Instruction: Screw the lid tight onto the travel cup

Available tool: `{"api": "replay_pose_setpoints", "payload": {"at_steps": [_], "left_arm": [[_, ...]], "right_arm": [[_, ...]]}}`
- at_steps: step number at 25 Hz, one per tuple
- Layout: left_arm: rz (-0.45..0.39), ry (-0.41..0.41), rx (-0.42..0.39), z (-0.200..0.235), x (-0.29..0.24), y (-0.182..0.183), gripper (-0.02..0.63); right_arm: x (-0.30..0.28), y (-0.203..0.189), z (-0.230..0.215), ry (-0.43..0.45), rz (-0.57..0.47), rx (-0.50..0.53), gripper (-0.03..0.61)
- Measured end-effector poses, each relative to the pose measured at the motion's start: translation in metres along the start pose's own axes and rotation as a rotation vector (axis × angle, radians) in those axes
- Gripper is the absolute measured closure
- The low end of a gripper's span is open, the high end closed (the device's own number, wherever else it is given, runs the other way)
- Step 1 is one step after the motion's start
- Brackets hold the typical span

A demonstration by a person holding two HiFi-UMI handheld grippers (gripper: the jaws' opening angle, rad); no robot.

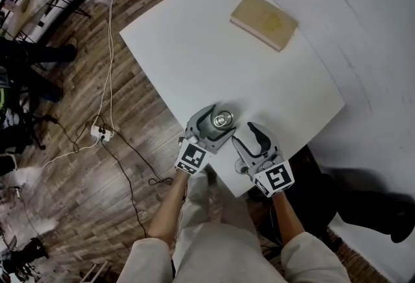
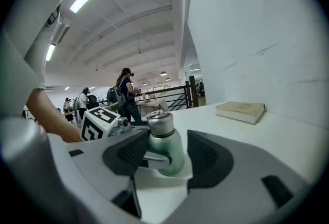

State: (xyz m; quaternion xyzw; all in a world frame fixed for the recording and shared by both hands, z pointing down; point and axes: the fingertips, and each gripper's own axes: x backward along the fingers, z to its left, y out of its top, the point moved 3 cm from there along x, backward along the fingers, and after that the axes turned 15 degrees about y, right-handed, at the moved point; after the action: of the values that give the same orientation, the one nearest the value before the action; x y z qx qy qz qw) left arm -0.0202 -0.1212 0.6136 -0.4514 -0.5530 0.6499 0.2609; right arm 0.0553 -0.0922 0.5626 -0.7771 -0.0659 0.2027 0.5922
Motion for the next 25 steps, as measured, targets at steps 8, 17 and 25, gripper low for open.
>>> {"api": "replay_pose_setpoints", "payload": {"at_steps": [8,17,25], "left_arm": [[0.001,-0.004,-0.001,0.000,0.000,0.000,0.252],[0.001,-0.006,0.004,0.000,-0.002,0.001,0.252],[0.000,-0.012,0.004,0.003,0.001,0.001,0.252]], "right_arm": [[-0.014,0.001,-0.001,0.053,0.014,0.031,0.235],[-0.048,0.018,-0.002,0.099,0.011,0.082,0.275],[-0.064,0.027,-0.005,0.172,0.037,0.145,0.298]]}}
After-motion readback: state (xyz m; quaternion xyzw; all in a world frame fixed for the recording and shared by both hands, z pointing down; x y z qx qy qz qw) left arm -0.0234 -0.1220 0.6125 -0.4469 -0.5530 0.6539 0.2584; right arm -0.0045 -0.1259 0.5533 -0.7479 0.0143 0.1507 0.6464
